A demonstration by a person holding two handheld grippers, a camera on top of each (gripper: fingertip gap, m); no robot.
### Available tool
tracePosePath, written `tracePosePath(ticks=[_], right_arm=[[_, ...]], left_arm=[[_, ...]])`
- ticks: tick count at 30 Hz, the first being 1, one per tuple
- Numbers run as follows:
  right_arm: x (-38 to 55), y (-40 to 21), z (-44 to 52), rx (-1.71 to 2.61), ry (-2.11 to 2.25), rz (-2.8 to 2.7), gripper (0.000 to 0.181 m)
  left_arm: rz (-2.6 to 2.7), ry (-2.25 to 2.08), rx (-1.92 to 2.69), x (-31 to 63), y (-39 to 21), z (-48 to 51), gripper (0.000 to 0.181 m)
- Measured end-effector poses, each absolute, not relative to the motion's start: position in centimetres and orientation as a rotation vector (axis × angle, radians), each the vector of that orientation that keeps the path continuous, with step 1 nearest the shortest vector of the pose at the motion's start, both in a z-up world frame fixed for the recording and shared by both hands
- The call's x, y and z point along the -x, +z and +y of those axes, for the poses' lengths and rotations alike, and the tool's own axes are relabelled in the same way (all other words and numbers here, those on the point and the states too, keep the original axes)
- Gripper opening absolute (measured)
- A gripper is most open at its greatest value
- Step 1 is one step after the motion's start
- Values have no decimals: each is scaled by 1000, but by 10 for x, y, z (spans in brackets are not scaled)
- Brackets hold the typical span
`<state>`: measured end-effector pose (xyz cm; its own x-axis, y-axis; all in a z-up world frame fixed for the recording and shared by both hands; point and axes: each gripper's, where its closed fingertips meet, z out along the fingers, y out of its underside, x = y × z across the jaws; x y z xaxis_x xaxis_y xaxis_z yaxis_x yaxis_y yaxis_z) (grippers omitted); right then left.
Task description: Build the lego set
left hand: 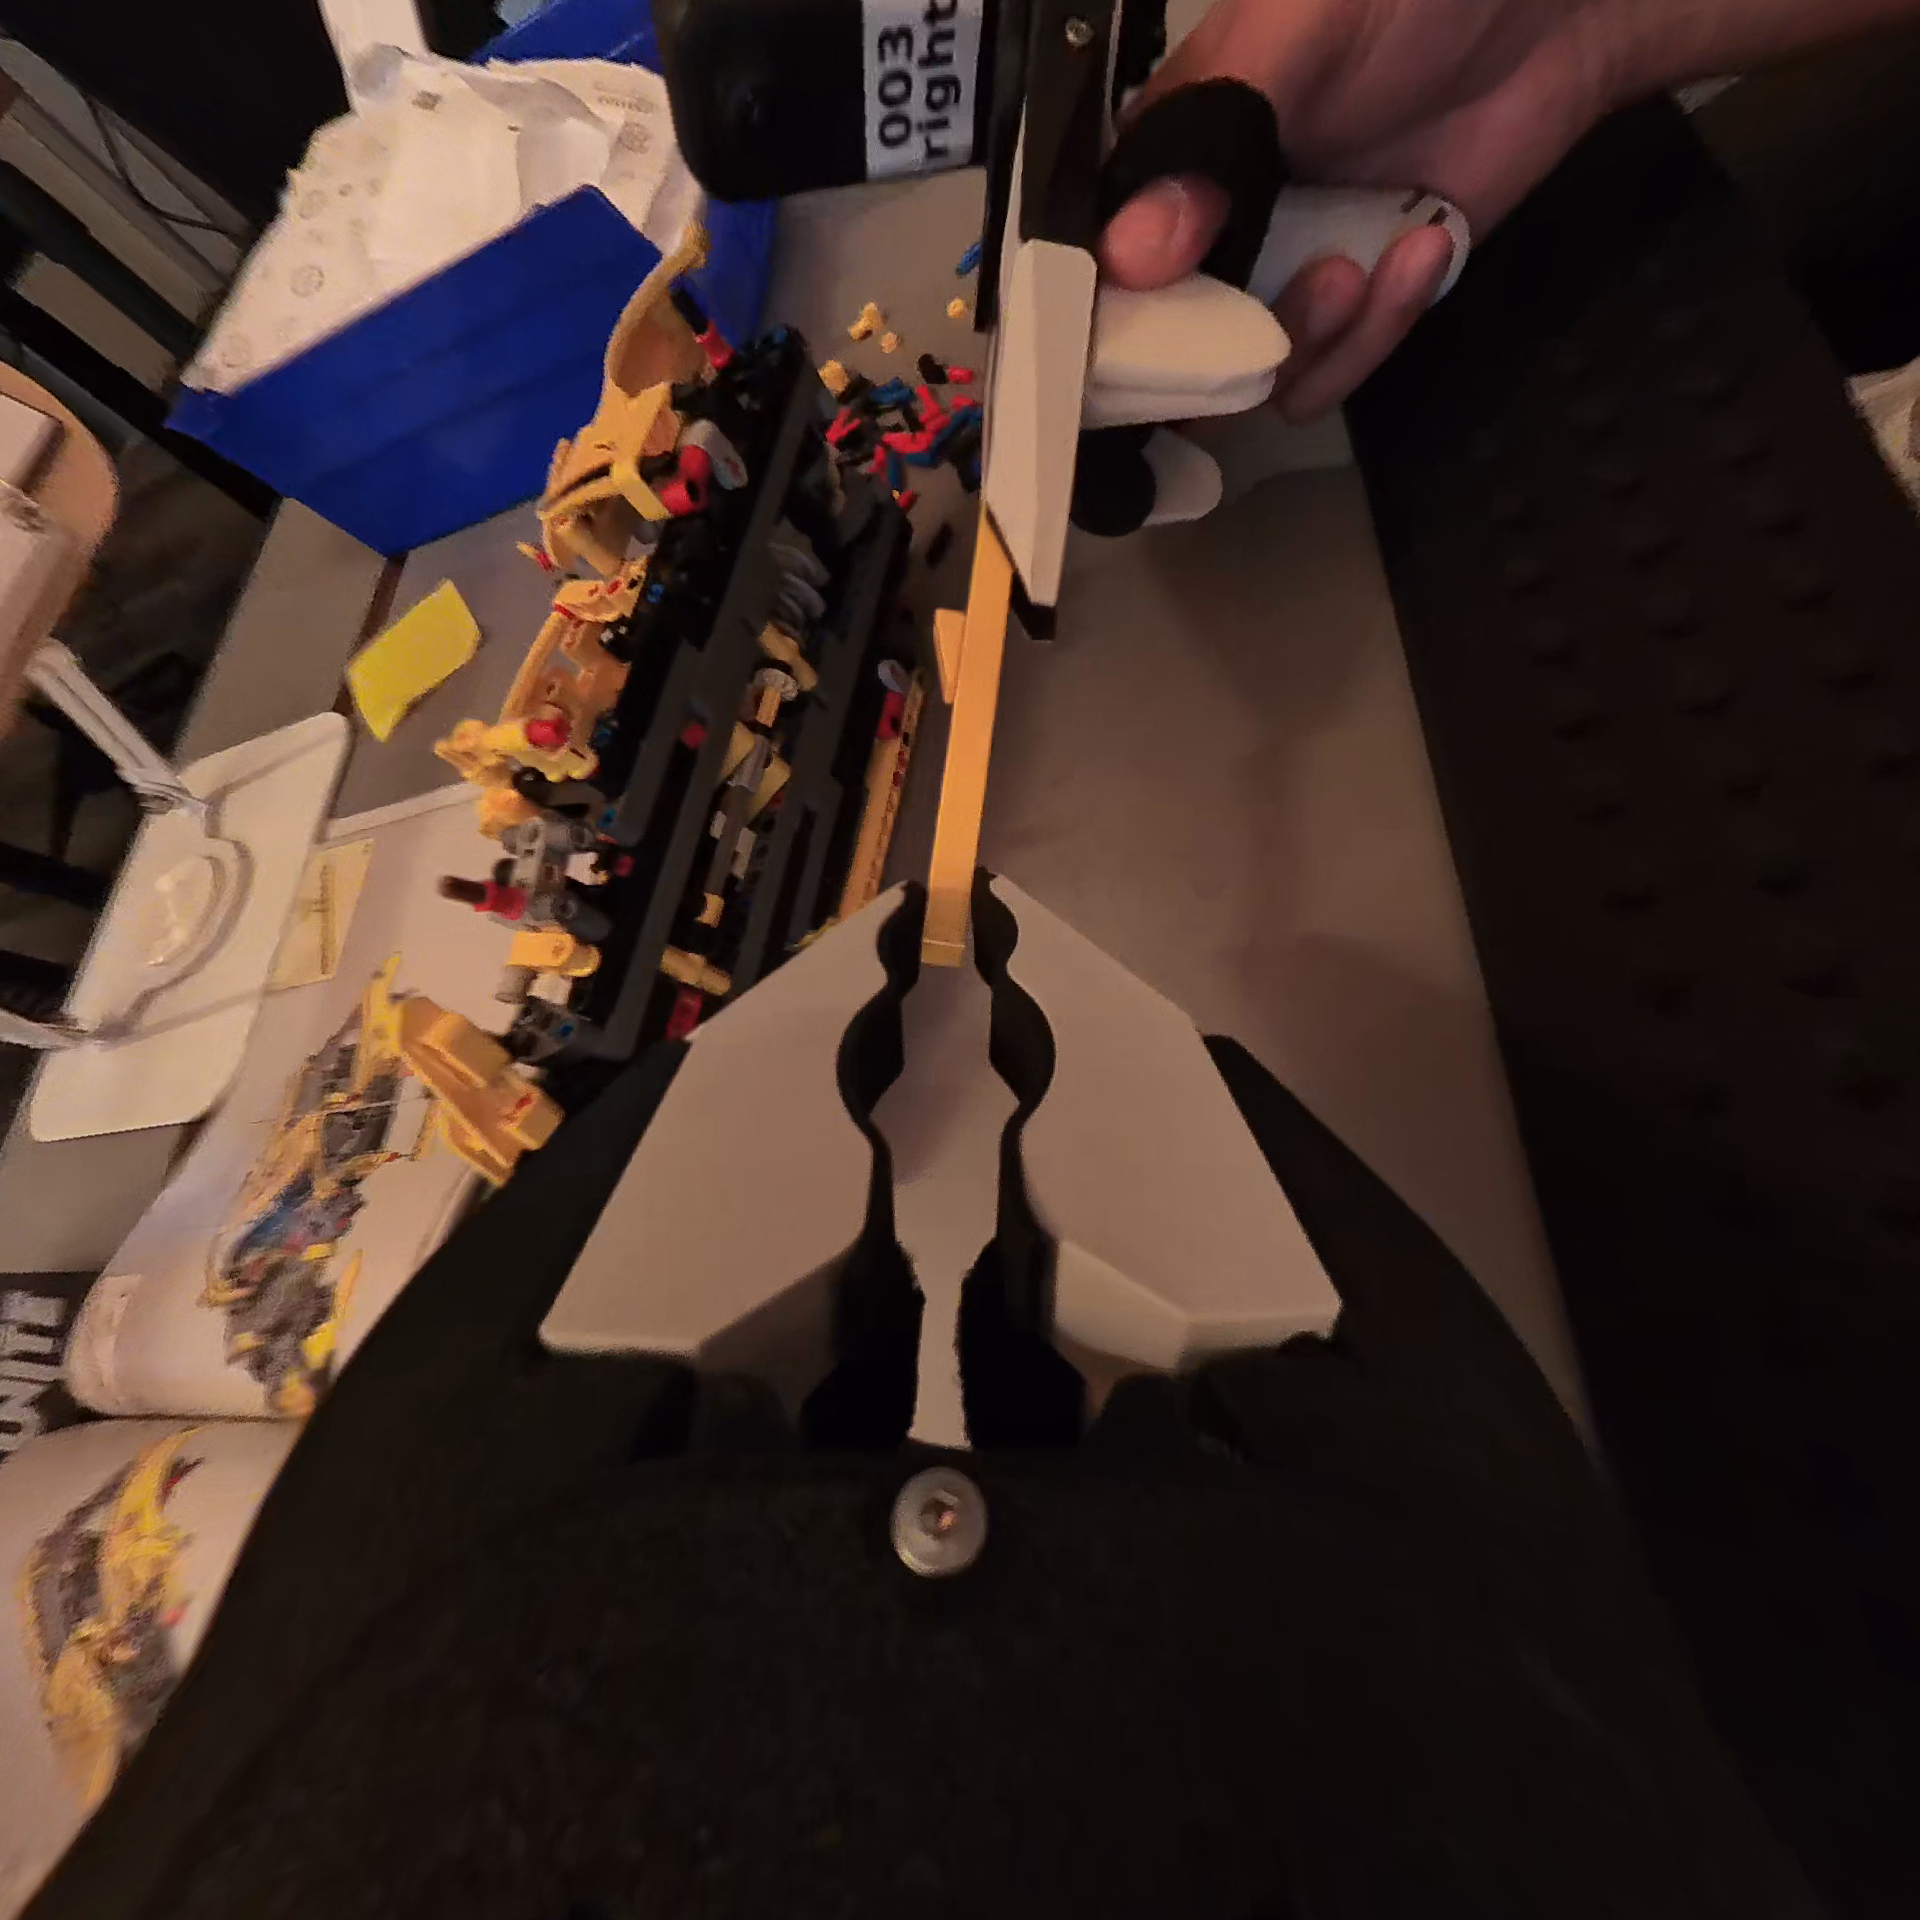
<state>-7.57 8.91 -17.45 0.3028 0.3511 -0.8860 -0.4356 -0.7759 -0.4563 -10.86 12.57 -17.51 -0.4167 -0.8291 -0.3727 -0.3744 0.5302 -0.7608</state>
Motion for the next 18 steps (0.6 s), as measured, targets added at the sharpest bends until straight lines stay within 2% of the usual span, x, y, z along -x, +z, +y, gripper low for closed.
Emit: tracePosePath(ticks=[4, 7, 10, 14, 16, 18], right_arm=[[67, -175, 85, 1949, 1383, -60, 5], [48, -181, 84, 2023, 1050, -261, 32], [20, -160, 94, 1954, 601, -497, 56], [-12, -133, 111, 1986, 277, -621, 66], [-18, -132, 121, 2000, 232, -694, 77], [-22, -139, 128, 2036, 244, -767, 80]], left_arm=[[2046, -864, 1059, 103, -177, 124, 7], [2082, -853, 1135, 98, -179, 135, 7], [2143, -913, 1150, 90, -168, 139, 7], [2279, -994, 1179, 78, -150, 141, 7], [2356, -975, 1185, 73, -145, 145, 7], [2396, -958, 1202, 64, -141, 150, 7]])
